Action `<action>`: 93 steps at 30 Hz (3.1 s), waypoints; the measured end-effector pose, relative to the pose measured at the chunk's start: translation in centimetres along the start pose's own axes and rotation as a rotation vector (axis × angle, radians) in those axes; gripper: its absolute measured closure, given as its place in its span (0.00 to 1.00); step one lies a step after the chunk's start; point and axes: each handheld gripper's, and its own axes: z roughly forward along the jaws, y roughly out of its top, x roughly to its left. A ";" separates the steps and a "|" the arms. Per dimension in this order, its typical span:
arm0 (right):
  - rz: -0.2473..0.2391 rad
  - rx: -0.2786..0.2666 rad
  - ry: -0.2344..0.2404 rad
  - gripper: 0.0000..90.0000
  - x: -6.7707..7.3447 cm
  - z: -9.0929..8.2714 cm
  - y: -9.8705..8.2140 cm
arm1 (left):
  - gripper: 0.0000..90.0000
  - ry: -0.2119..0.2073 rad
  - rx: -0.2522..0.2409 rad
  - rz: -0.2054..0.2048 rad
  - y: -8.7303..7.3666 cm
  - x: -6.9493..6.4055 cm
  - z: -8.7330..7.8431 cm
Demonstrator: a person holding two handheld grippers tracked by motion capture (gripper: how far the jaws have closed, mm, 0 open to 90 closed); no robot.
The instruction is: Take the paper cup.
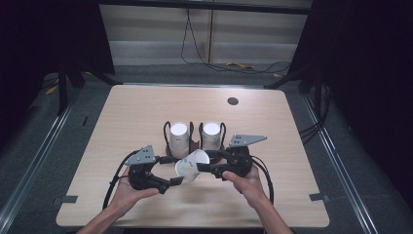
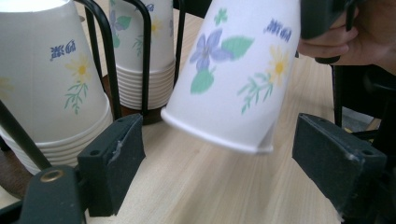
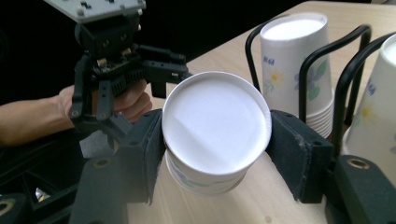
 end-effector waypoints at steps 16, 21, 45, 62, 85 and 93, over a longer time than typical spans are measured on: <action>0.017 -0.006 0.064 0.42 0.5 1.2 -0.6 | 0.19 -0.038 -0.006 0.024 -0.8 -0.2 0.4; 0.007 0.003 0.068 0.42 0.7 1.5 -0.5 | 0.18 -0.037 0.004 0.029 -1.0 -0.4 1.0; 0.000 0.031 0.102 0.42 0.8 2.2 -0.5 | 0.24 -0.046 0.044 0.069 -1.2 -0.1 1.2; 0.002 0.082 0.089 0.21 0.8 2.8 -0.7 | 0.26 -0.044 0.083 0.064 -1.5 0.0 1.1; -0.044 0.148 0.035 0.24 0.9 1.5 -1.1 | 0.26 -0.028 0.190 0.028 -1.4 0.5 0.6; -0.078 0.204 0.024 0.23 1.0 1.6 -0.9 | 0.26 0.004 0.210 0.050 -1.1 0.3 0.9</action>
